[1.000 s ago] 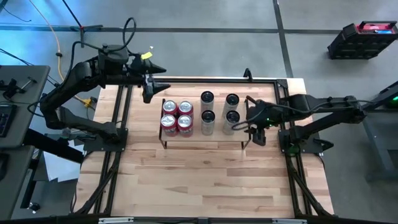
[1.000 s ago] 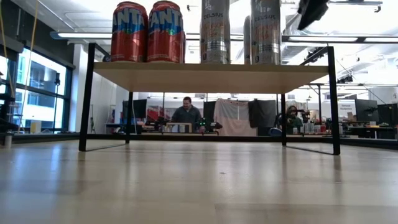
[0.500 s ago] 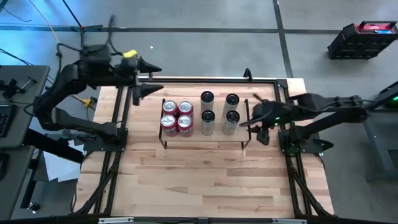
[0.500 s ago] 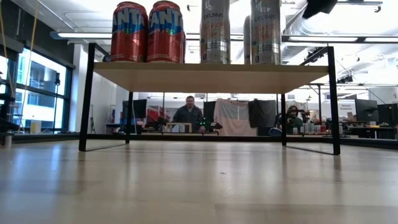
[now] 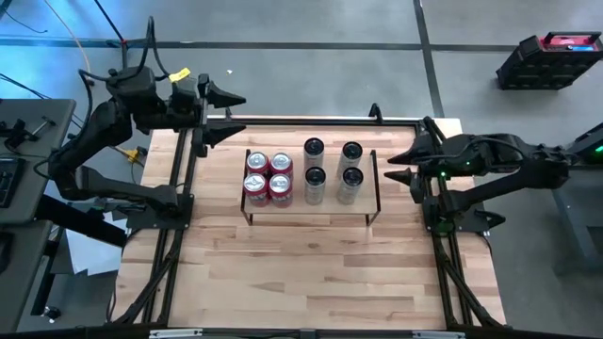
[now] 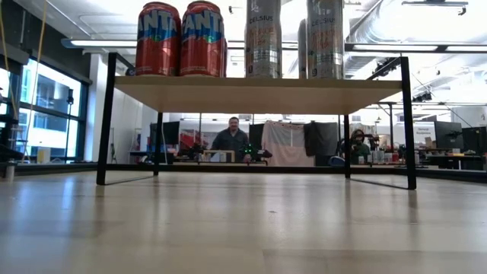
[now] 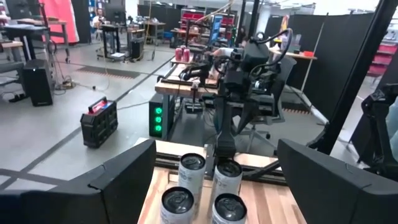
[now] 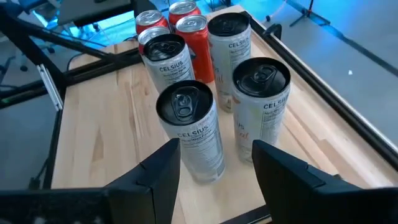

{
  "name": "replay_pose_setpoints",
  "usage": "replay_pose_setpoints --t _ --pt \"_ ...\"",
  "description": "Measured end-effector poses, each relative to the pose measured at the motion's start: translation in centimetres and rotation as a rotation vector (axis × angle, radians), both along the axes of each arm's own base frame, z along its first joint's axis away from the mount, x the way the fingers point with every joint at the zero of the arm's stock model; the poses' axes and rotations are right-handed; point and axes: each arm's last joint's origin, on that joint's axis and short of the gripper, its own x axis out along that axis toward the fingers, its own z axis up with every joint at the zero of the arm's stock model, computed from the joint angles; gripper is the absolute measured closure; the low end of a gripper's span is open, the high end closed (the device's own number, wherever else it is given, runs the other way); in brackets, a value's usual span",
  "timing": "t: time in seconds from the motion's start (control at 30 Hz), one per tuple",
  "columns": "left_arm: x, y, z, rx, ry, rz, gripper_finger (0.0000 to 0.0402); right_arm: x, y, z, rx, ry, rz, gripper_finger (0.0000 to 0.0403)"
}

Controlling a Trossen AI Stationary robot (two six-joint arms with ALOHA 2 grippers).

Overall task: Place canned beverage on shelf
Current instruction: Adjust the soda cans on the shelf

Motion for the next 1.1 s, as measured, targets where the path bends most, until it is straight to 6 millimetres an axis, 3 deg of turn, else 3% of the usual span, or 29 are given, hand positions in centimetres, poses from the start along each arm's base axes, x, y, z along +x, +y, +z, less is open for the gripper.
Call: replay_pose_setpoints --t 1.1 --pt "0.9 0.5 0.0 0.044 -0.014 0.057 0.0076 0.0 0.0 0.0 -0.011 0.003 0.014 0.0219"
